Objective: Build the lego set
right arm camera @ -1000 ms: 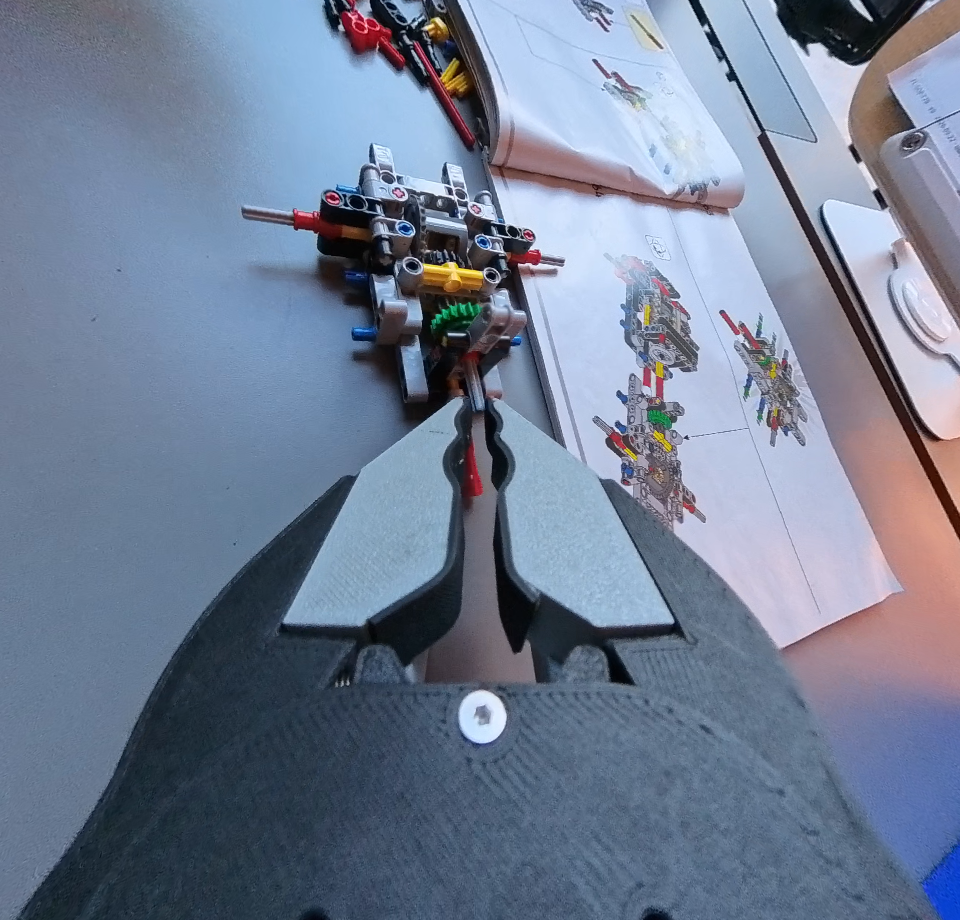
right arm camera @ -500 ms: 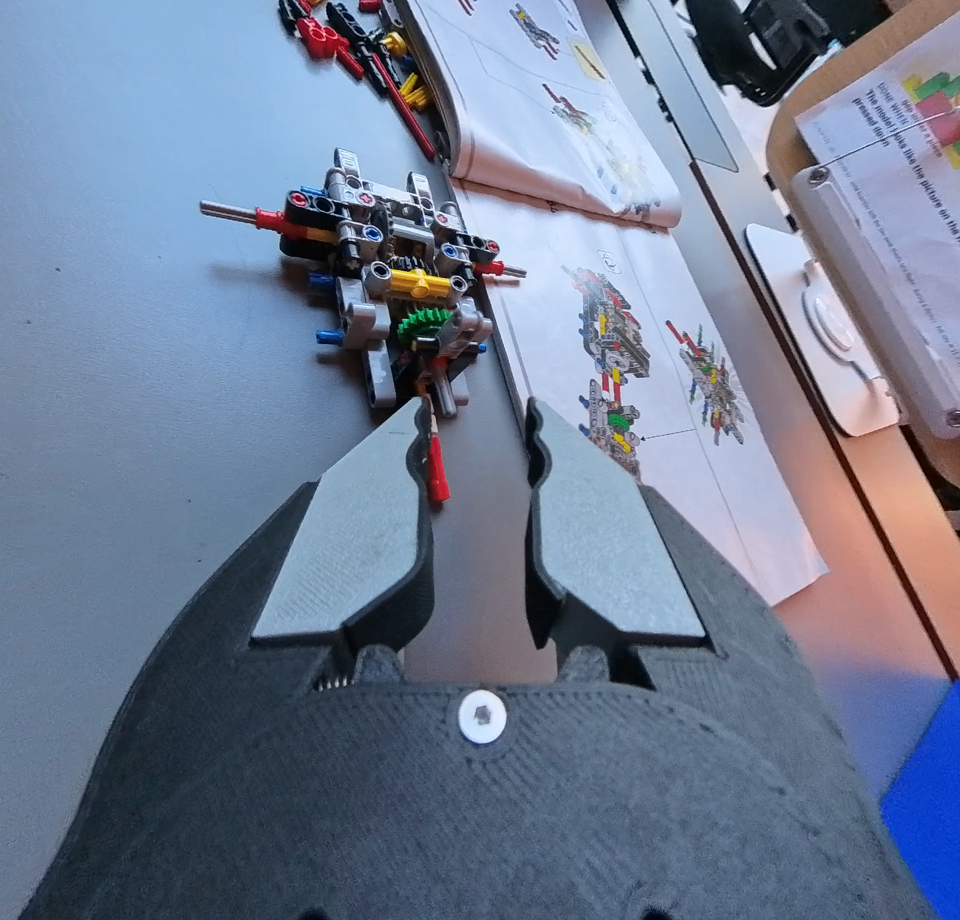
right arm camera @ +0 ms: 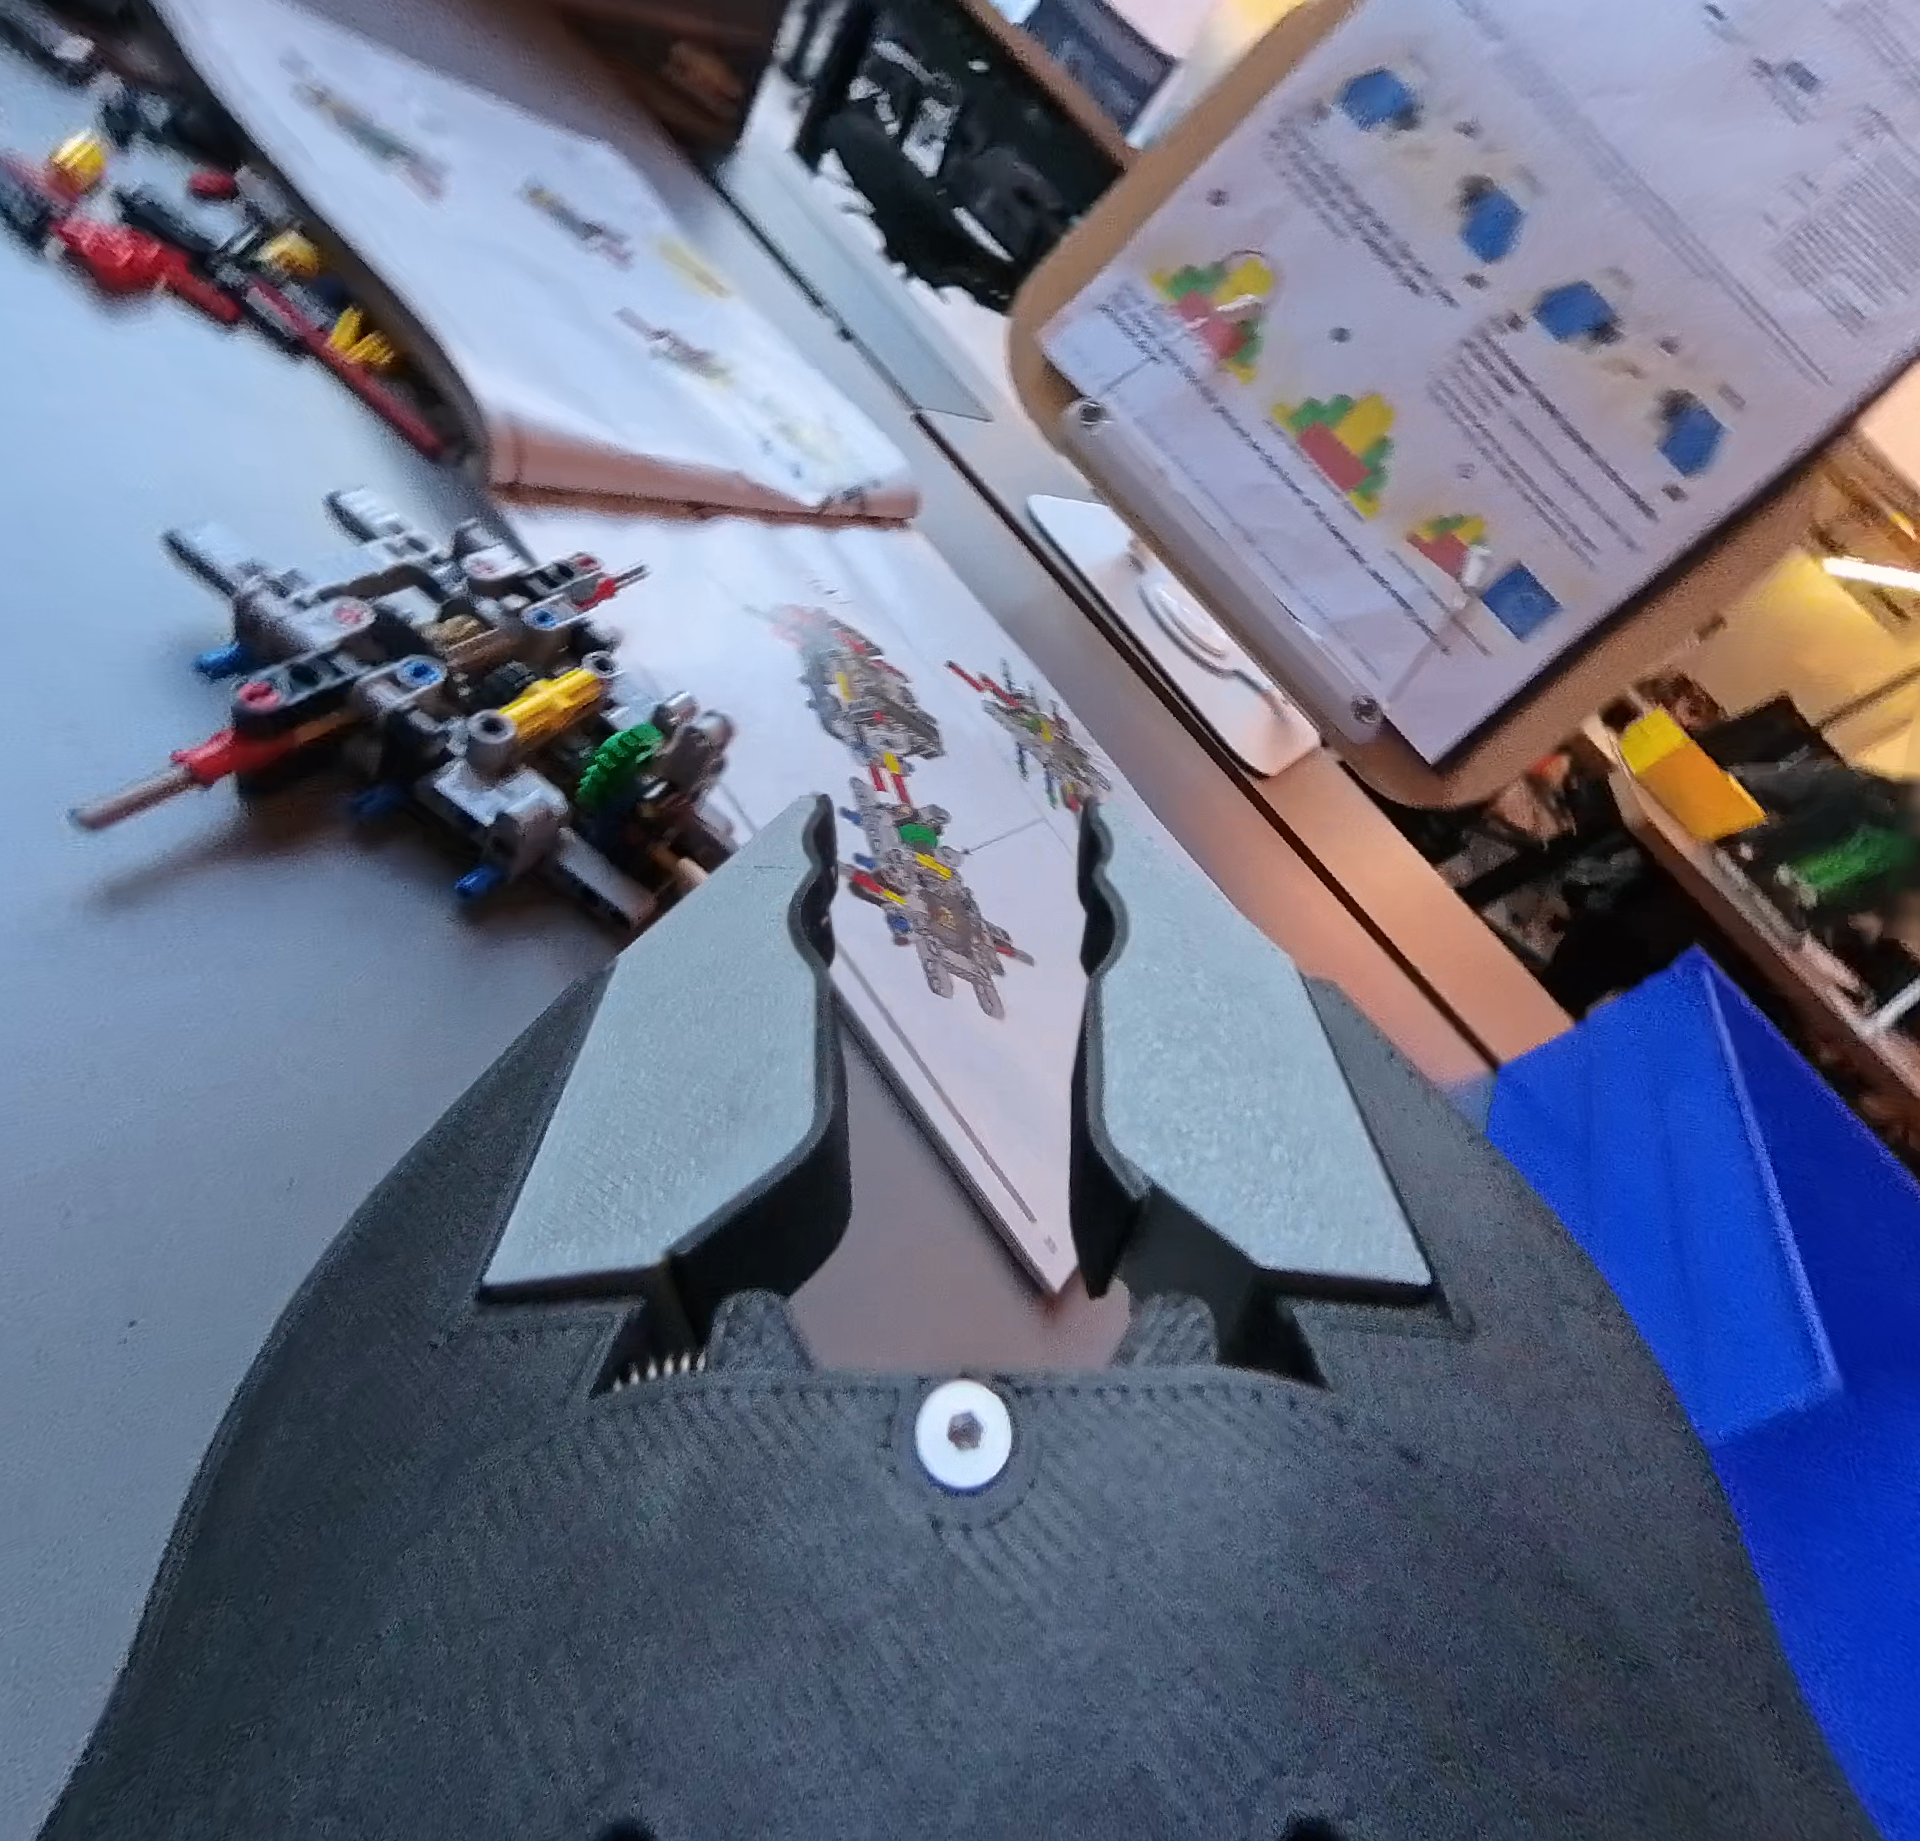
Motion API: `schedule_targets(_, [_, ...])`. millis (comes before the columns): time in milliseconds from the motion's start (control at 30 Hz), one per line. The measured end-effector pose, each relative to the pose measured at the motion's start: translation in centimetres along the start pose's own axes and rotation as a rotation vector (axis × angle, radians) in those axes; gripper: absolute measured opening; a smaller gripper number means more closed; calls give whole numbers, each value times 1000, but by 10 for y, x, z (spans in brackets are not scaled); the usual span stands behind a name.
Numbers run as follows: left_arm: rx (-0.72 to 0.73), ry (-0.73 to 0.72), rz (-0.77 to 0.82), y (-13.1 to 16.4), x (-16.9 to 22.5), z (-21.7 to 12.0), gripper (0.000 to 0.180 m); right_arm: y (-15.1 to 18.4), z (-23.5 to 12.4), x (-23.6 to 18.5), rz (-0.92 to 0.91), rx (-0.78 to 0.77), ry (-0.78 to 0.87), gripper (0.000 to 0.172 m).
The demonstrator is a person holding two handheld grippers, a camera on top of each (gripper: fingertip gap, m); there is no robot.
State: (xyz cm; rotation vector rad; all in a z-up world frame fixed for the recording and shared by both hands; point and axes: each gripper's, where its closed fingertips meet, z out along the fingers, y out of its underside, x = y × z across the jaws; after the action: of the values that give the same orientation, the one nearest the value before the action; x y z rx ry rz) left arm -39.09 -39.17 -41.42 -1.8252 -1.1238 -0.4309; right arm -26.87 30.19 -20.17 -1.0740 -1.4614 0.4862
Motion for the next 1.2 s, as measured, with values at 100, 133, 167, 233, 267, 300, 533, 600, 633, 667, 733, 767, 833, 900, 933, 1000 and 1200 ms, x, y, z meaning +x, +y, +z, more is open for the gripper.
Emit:
schedule_targets(100, [91, -28, -160, 49, -59, 6, 8, 2, -9, 17, 137, 7, 79, 44])
schedule_targets(133, [116, -44, -210, 66, -78, 7, 8, 4, -12, 23, 180, 8, 116, 44])
schedule_targets(167, [134, -68, -256, 83, -96, 8, 8, 5, -14, 29, 223, 7, 155, 43])
schedule_targets(233, [172, -135, -326, 115, -129, 8, 7, 12, -18, 42, 285, -21, 240, 43])
schedule_targets(267, [192, -169, -355, 129, -143, 7, 7, 18, -20, 50, 307, -49, 296, 42])
schedule_targets(300, [212, -197, -383, 143, -155, 7, 7, 25, -21, 57, 330, -78, 346, 41])
schedule_targets(533, [272, -258, -595, 226, -185, 28, 0, 63, -23, 84, 491, -250, 485, 43])
schedule_targets(600, [256, -221, -626, 237, -178, 37, 0, 68, -25, 89, 540, -251, 499, 43])
schedule_targets(633, [249, -223, -628, 241, -176, 39, 0, 70, -26, 90, 560, -256, 497, 43])
schedule_targets(667, [239, -241, -621, 244, -176, 40, 0, 72, -25, 90, 577, -263, 485, 44])
schedule_targets(733, [221, -276, -599, 246, -178, 39, 0, 75, -23, 88, 597, -273, 459, 45])
schedule_targets(767, [219, -283, -590, 244, -180, 38, 0, 74, -23, 88, 601, -271, 455, 45])
schedule_targets(833, [225, -266, -578, 235, -180, 38, 0, 73, -24, 89, 604, -254, 459, 44])
schedule_targets(900, [231, -256, -562, 226, -180, 39, 0, 72, -25, 90, 615, -246, 458, 44])
schedule_targets(933, [230, -258, -552, 222, -181, 39, 0, 72, -25, 90, 619, -240, 458, 44])
schedule_targets(1000, [217, -269, -531, 220, -181, 41, 0, 71, -26, 91, 628, -228, 459, 44])
schedule_targets(1200, [195, -308, -555, 235, -185, 40, 0, 72, -27, 92, 640, -225, 455, 43])
